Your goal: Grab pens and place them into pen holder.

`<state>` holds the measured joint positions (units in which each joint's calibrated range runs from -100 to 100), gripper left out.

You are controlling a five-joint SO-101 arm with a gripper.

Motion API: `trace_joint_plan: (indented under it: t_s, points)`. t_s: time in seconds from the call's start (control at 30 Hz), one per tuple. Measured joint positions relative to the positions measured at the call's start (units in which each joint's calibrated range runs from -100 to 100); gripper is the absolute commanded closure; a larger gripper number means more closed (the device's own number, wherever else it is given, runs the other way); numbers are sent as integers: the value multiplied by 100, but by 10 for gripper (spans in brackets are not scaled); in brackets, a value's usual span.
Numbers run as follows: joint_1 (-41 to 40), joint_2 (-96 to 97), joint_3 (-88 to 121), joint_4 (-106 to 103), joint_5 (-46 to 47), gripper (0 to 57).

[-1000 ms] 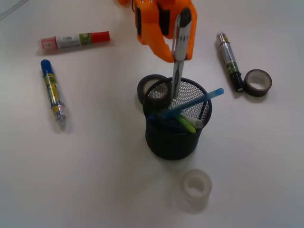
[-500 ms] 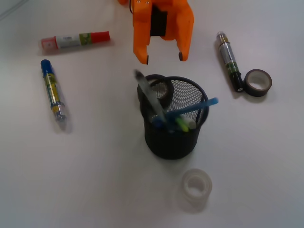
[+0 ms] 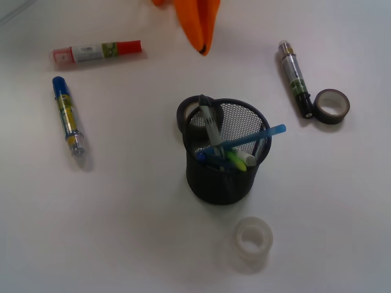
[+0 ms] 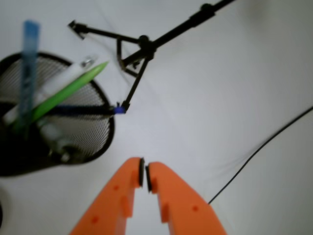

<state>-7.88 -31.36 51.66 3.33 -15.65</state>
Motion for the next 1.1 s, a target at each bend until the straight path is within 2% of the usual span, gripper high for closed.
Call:
trace_joint_plan:
  t_s: [0.17,0.3,0.4,0.7,0.9,1.1]
  points:
    - [89,-1986,2174,622,625,565]
    - [185,-3554,3693,1235,1177,506]
    - [207,-4564,4286,2160,1348,501]
    - [163,-6577,4456,5711,1402,503]
    - [303,-6690,4349,6782,1402,505]
    - [326,-6768,4295,6963,1441,505]
